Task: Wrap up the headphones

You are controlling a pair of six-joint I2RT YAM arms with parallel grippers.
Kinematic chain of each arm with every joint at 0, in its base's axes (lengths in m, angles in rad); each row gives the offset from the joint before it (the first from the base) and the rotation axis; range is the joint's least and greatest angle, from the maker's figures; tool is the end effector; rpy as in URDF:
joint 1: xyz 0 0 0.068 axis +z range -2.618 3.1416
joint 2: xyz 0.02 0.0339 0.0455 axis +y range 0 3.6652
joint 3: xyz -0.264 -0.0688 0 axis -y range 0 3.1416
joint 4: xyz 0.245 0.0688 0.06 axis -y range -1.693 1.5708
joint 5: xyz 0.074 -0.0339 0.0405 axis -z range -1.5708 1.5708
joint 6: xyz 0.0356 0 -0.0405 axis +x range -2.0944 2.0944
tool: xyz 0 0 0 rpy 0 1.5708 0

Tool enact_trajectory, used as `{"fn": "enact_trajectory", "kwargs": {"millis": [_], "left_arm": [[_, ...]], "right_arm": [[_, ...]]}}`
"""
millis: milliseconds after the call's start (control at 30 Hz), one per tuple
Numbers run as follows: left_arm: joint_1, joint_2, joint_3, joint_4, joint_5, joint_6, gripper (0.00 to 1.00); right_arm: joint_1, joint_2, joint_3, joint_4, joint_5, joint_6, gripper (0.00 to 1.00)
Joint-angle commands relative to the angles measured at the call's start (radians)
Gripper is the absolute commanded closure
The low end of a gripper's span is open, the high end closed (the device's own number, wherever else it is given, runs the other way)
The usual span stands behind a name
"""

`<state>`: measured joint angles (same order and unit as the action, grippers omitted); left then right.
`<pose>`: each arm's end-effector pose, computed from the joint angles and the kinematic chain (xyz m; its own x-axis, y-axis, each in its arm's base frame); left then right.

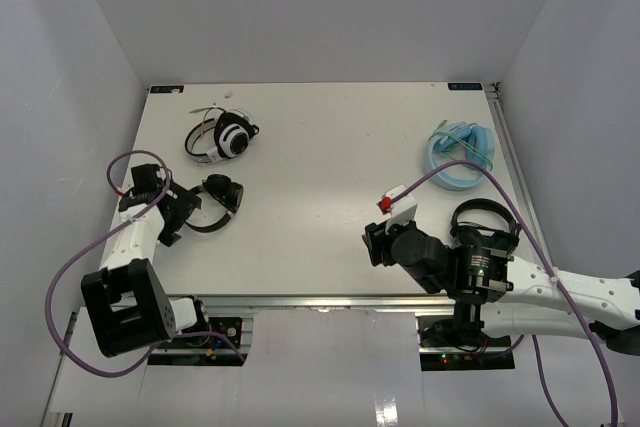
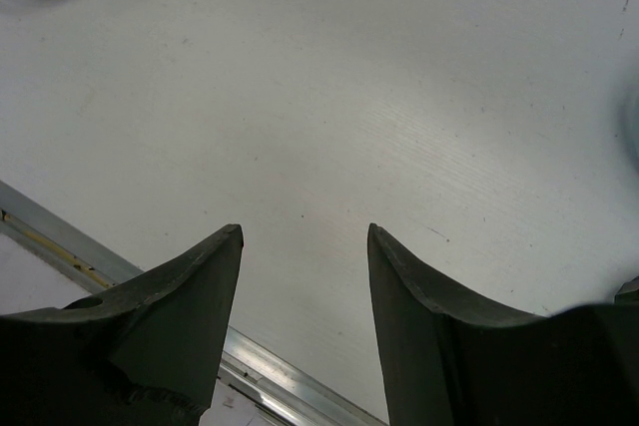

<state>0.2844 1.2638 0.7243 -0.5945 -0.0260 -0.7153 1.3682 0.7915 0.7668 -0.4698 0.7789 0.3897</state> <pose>0.2182 0.0647 0.1915 -0.4657 -0.8192 -0.3348 -0.7901 0.5553 -0.2597 0.0584 0.1598 0.3081 -0.3059 -0.1455 -0.9409 -0.4935 0.8694 0.0260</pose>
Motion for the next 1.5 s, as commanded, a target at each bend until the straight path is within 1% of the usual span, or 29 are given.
{"fn": "enact_trajectory", "kwargs": {"millis": [0,100,167,267,333,367,400,433,500,533,600,633,700,767,800,900,1000,1067,1133,1267,1467], "left_arm": [[0.004,-0.111,0.088,-0.067,-0.065,-0.031,0.02],[0.004,-0.156,0.127,-0.102,-0.083,-0.029,0.02],[0.006,-0.197,0.152,-0.102,-0.030,0.006,0.02],[0.001,-0.245,0.167,-0.054,0.198,0.084,0.02],[-0.007,-0.274,0.144,0.008,0.403,0.135,0.02],[-0.027,-0.302,0.131,0.029,0.477,0.140,0.02],[-0.049,-0.324,0.124,0.033,0.504,0.146,0.02],[-0.079,-0.345,0.120,0.043,0.505,0.154,0.02],[-0.202,-0.405,0.119,0.042,0.460,0.169,0.02],[-0.232,-0.417,0.118,0.041,0.437,0.169,0.02],[-0.362,-0.463,0.109,0.047,0.410,0.166,0.02],[-0.403,-0.478,0.098,0.054,0.397,0.166,0.02],[-0.506,-0.507,0.079,0.063,0.371,0.183,0.02],[-0.560,-0.528,0.064,0.072,0.365,0.203,0.02],[-0.608,-0.542,0.043,0.080,0.360,0.216,0.02],[-0.687,-0.592,-0.005,0.108,0.365,0.245,0.02],[-0.729,-0.657,-0.048,0.160,0.397,0.252,0.02],[-0.741,-0.694,-0.059,0.186,0.447,0.271,0.02],[-0.742,-0.721,-0.076,0.206,0.464,0.281,0.02],[-0.742,-0.712,-0.086,0.224,0.526,0.288,0.02],[-0.742,-0.727,-0.106,0.243,0.567,0.286,0.02]], "right_arm": [[-0.006,0.003,-0.004,0.036,0.029,0.003,0.40],[-0.006,0.012,-0.003,0.036,0.022,0.002,0.40],[-0.007,0.017,-0.002,0.040,0.014,-0.001,0.40],[-0.007,0.026,-0.004,0.066,-0.019,-0.014,0.40],[-0.008,0.037,-0.007,0.097,-0.058,-0.029,0.40],[-0.009,0.048,-0.009,0.107,-0.084,-0.038,0.40],[-0.009,0.055,-0.009,0.118,-0.101,-0.045,0.39],[-0.008,0.064,-0.008,0.128,-0.112,-0.048,0.39],[-0.011,0.092,-0.001,0.154,-0.142,-0.060,0.35],[-0.012,0.102,0.000,0.165,-0.146,-0.060,0.33],[-0.012,0.118,0.005,0.179,-0.151,-0.062,0.12],[-0.012,0.125,0.007,0.185,-0.149,-0.060,0.04],[-0.014,0.130,0.012,0.186,-0.132,-0.052,0.10],[-0.012,0.124,0.011,0.185,-0.115,-0.042,0.10],[-0.012,0.114,0.009,0.186,-0.103,-0.028,0.10],[-0.012,0.061,-0.002,0.188,-0.056,0.014,0.10],[-0.014,0.003,-0.026,0.189,-0.016,0.047,0.10],[-0.014,-0.032,-0.039,0.188,0.011,0.063,0.10],[-0.014,-0.065,-0.046,0.188,0.029,0.070,0.10],[-0.014,-0.102,-0.059,0.188,0.058,0.071,0.10],[-0.014,-0.115,-0.066,0.188,0.080,0.075,0.10]]}}
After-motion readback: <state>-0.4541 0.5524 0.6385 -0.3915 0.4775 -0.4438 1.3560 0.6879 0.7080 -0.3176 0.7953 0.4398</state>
